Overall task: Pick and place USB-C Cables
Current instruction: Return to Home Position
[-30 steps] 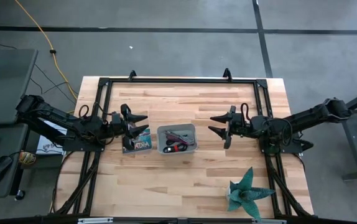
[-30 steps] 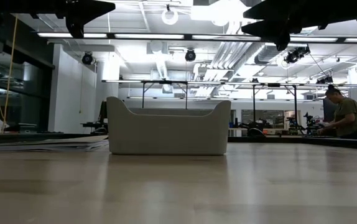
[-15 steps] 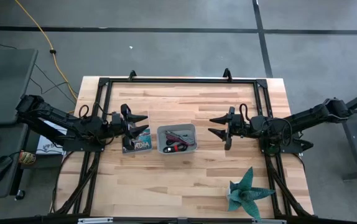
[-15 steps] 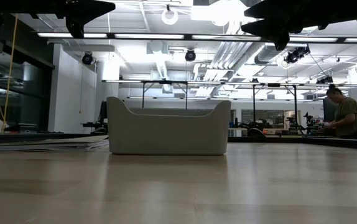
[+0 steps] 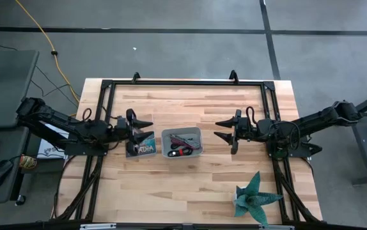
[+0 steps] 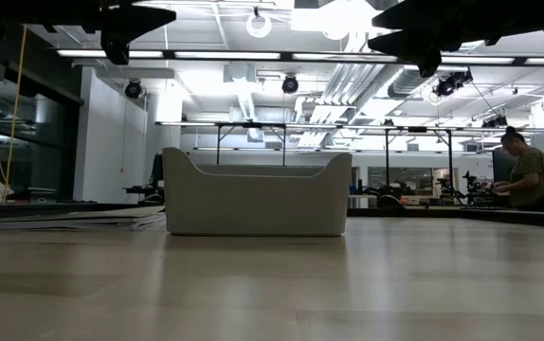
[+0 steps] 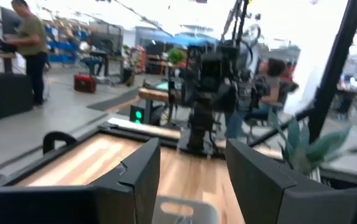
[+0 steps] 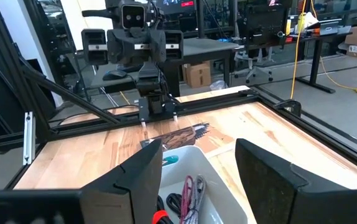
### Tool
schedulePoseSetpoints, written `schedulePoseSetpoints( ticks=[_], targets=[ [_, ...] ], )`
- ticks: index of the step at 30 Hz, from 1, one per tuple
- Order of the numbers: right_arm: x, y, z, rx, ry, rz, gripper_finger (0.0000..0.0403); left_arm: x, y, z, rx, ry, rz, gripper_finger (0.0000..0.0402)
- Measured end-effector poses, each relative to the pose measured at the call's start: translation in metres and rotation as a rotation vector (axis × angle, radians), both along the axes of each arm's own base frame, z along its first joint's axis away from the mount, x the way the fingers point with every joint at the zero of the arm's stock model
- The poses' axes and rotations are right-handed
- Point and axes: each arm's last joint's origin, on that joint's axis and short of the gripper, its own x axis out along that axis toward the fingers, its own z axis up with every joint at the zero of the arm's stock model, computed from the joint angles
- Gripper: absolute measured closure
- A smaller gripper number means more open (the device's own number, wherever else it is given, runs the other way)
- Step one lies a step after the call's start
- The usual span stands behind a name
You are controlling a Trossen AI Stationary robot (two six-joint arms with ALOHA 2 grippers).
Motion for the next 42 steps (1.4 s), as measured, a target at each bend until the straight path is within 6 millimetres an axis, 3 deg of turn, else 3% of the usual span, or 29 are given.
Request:
schedulePoseSetpoints(
  ticks=[5, 13, 17, 21, 28, 33, 42],
  targets=[
    [0.000, 0.000, -0.001, -0.002, 0.009, 0.000, 0.0208, -0.002, 0.010, -0.004, 0.012, 0.062, -0.036, 0.0270],
    [0.000, 0.000, -0.002, 0.039, 0.017, -0.002, 0.0208, -0.023, 0.042, 0.012, 0.013, -0.042, -0.074, 0.0319],
    [0.000, 0.000, -0.003, 0.040, 0.021, -0.002, 0.0208, -0.030, 0.050, 0.004, -0.048, 0.039, -0.045, 0.0349],
    [0.000, 0.000, -0.003, 0.039, 0.021, -0.002, 0.0208, -0.034, 0.048, -0.008, -0.069, 0.058, -0.044, 0.0394],
    [0.000, 0.000, -0.004, 0.038, 0.037, -0.003, 0.0208, -0.043, 0.037, -0.045, -0.107, 0.023, -0.046, 0.0400],
    [0.000, 0.000, -0.005, 0.038, 0.039, -0.003, 0.0208, -0.049, 0.030, -0.060, -0.121, 0.016, -0.089, 0.0401],
    [0.000, 0.001, -0.004, 0.065, 0.036, 0.033, 0.0208, -0.056, 0.025, -0.069, -0.057, 0.108, -0.121, 0.0402]
  ],
)
